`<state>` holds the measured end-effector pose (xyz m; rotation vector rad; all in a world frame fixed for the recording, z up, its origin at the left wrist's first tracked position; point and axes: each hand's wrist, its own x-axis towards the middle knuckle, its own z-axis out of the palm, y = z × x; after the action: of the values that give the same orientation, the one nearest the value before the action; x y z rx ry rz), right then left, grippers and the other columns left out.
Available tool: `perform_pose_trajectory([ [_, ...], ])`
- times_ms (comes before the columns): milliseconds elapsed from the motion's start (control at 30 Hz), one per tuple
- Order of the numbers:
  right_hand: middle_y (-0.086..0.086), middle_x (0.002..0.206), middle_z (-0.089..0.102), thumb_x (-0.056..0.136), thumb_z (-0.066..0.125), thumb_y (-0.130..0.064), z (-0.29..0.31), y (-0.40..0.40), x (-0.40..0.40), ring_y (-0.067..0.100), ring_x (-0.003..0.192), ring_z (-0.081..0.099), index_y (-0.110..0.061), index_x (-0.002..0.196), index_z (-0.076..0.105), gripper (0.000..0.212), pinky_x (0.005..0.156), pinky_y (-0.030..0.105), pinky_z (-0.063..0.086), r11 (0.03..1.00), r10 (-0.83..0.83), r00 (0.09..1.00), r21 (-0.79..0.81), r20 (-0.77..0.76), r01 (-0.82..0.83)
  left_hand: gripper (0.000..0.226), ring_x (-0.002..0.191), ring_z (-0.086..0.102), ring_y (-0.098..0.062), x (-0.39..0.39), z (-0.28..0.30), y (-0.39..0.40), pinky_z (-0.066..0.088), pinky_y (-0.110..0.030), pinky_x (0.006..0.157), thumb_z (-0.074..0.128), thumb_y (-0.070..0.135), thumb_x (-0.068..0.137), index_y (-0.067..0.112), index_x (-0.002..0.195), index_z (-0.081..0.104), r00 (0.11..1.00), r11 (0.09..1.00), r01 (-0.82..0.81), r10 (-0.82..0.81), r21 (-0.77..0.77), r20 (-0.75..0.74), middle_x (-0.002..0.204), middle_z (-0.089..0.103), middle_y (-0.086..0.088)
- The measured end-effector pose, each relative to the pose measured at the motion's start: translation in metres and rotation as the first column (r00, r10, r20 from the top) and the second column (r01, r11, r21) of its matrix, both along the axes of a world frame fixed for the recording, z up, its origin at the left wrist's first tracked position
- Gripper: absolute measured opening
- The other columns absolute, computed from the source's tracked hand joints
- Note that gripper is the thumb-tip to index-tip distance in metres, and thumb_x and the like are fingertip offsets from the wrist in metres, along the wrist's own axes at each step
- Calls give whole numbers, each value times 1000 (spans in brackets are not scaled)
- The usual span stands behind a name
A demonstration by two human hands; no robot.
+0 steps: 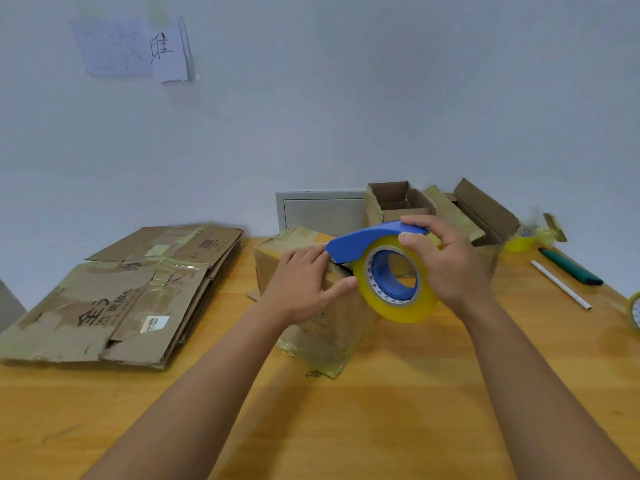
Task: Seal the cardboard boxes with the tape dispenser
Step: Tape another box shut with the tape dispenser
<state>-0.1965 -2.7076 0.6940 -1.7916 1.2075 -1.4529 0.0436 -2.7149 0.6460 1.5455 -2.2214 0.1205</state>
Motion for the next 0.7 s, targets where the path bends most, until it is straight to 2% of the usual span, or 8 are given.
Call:
perform_pose_trajectory([
  [100, -44, 98, 58, 81, 58, -49, -5, 1, 3, -15, 97, 55, -42, 109, 67, 30, 71, 14, 42, 999, -38, 999, -11, 28, 39, 96, 134, 37, -12, -3, -2, 1, 23, -33, 114, 21, 93, 77, 28, 147, 40, 999, 999, -4, 5, -33, 33, 145, 47, 8],
  [233, -40, 99, 59, 80, 57, -50, -8, -1, 11, -12, 96, 56, -42, 109, 67, 31, 70, 12, 42, 998, -63, 997, -14, 54, 63, 88, 122, 47, -13, -5, -4, -5, 34, -33, 107, 34, 89, 78, 26, 138, 47, 999, 998, -10, 7, -61, -40, 132, 56, 8],
  [333, -35, 100, 62, 80, 58, -49, -9, -2, 19, -10, 97, 58, -40, 110, 67, 32, 69, 6, 43, 999, -38, 997, -12, 71, 39, 82, 117, 50, -13, 7, -3, -12, 35, -34, 104, 38, 86, 79, 26, 134, 50, 998, 999, 21, -23, -28, -63, 125, 59, 7],
  [400, -32, 102, 63, 81, 59, -49, -8, -3, 21, -8, 98, 58, -38, 112, 67, 33, 73, 8, 44, 1000, -26, 998, -12, 59, 27, 80, 113, 50, -14, 12, -3, -15, 35, -34, 102, 38, 85, 79, 27, 132, 50, 998, 999, 32, -32, -11, -58, 121, 60, 7],
  [500, -24, 112, 63, 90, 64, -42, -5, -4, 17, -4, 104, 57, -34, 119, 67, 30, 83, 19, 48, 1000, 9, 1000, 5, 15, -9, 80, 109, 51, -13, 12, -3, -16, 36, -34, 100, 34, 86, 79, 27, 131, 51, 998, 1000, 25, -25, 3, -50, 116, 60, 8],
  [567, -25, 114, 61, 93, 65, -37, -3, -1, 12, -6, 106, 56, -35, 120, 66, 27, 82, 16, 46, 999, 43, 999, 22, -18, -43, 80, 107, 51, -13, 13, -1, -16, 37, -35, 99, 33, 86, 80, 29, 133, 51, 999, 1000, 24, -24, 7, -33, 114, 59, 10],
  [633, -29, 111, 61, 89, 66, -41, -3, 6, 4, -11, 104, 55, -40, 115, 65, 26, 77, 7, 43, 999, 52, 998, 15, -36, -52, 80, 116, 51, -15, 15, 0, -16, 36, -35, 101, 33, 84, 82, 32, 141, 47, 999, 999, 37, -37, 8, -16, 121, 59, 12],
  [700, -36, 105, 61, 82, 62, -47, -6, 15, -5, -13, 101, 55, -45, 109, 64, 26, 73, 4, 43, 999, 33, 999, 0, -20, -33, 83, 131, 44, -17, 16, 1, -15, 30, -37, 109, 31, 85, 82, 34, 148, 41, 999, 999, 36, -36, 28, 9, 141, 53, 8],
])
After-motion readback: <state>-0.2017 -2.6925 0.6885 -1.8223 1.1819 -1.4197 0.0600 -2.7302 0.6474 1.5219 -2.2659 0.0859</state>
